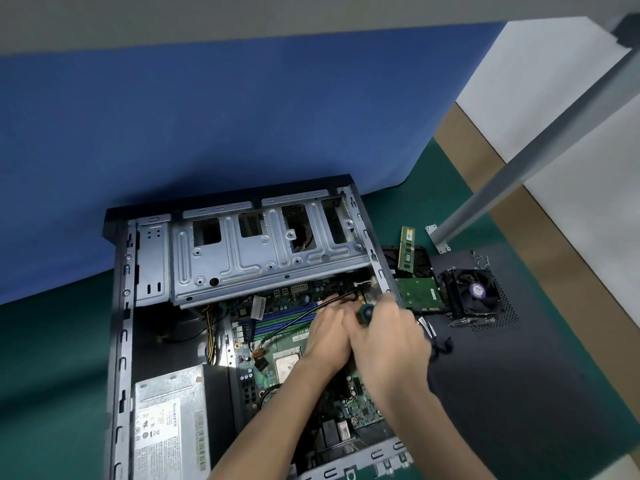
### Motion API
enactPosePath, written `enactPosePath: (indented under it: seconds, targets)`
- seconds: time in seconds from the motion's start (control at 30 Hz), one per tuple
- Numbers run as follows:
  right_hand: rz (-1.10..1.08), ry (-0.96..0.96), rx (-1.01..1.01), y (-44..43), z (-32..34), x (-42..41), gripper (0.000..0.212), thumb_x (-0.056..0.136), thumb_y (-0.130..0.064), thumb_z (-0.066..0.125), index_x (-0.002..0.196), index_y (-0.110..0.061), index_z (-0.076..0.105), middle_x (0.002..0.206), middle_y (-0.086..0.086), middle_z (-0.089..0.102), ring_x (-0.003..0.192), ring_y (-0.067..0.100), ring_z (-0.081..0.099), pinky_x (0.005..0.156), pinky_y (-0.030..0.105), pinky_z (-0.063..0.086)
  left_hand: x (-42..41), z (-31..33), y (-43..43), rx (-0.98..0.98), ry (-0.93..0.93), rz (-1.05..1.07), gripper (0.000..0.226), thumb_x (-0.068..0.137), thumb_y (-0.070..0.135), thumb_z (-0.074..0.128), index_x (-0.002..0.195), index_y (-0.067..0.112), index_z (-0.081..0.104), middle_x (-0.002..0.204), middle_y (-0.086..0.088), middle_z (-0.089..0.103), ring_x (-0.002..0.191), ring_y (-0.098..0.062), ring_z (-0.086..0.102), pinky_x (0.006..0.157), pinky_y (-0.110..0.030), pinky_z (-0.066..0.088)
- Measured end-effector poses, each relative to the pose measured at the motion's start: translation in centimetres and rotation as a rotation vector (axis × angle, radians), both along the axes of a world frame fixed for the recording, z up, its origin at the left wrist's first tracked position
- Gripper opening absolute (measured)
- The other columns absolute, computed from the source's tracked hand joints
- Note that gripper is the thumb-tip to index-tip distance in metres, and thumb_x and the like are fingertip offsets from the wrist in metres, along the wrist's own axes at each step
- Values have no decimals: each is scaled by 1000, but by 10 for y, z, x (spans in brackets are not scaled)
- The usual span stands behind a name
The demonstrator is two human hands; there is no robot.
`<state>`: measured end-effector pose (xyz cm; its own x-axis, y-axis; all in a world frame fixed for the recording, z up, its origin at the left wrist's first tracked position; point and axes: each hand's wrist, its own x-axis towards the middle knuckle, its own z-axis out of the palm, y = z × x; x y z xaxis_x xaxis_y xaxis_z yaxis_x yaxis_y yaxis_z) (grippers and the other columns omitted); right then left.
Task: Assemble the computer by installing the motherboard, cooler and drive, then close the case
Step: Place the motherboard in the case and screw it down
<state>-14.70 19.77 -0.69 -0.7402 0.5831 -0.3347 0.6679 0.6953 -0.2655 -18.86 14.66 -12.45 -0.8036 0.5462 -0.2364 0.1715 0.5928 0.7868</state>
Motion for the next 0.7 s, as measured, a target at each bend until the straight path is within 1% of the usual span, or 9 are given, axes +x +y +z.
enactPosePath:
  seconds: [0.1,0.2,0.27,0.33,0.43,0.53,0.6,0.63,0.7]
  targets:
    - [288,-18,146,11,12,-2,31,97,-22,49,124,-20,34,113,2,53,94,28,63,65,32,35,-3,0,4,-93,99,-28,25,80,15,49,62,28,38,67,6,53,71,-24,54,56,-30,28]
    - [399,-83,190,18,12,-10,19,97,-9,45,115,-13,40,114,7,51,96,31,61,65,32,30,-3,0,6,-80,82,16,29,80,6,47,60,22,33,71,-11,59,78,-37,54,57,-34,29]
    - [407,-61,187,22,11,-13,12,97,-10,45,109,-10,43,111,9,57,98,32,62,66,32,32,3,5,8,38,11,68,25,82,7,47,63,22,39,63,-7,52,74,-32,53,54,-33,26]
    - [371,-15,180,29,9,-16,9,99,-15,45,105,-9,46,104,10,62,95,33,63,64,33,33,12,13,12,216,-78,162,18,86,7,49,80,24,48,61,5,53,61,-14,51,51,-26,34]
    - [331,-11,224,35,8,-18,10,99,-19,45,101,-10,49,98,8,65,93,32,65,63,33,34,16,24,15,471,-92,277,49,85,-12,46,65,32,45,60,17,53,57,4,45,54,-10,34]
    - [353,37,221,38,8,-15,17,96,-22,52,105,-15,40,99,5,63,89,29,65,61,32,36,10,23,14,466,-7,239,58,76,-19,42,59,36,46,69,13,55,67,0,46,61,-19,34]
    - [428,60,148,40,5,-12,18,97,-21,50,110,-16,39,100,4,61,86,30,64,62,33,38,8,19,11,405,2,188,42,79,-15,42,74,21,63,78,-2,58,74,-8,47,65,-23,35]
    - [457,60,120,39,4,-11,14,98,-22,47,109,-16,40,100,5,61,86,31,63,63,34,38,8,16,10,383,-15,172,32,83,-11,45,86,12,65,80,-2,59,75,-8,49,65,-22,37]
    - [441,73,111,40,2,-10,16,101,-28,42,108,-13,46,98,7,63,89,32,63,63,34,36,11,18,10,388,-66,200,23,85,-4,52,100,12,60,79,4,63,70,-6,53,61,-19,42]
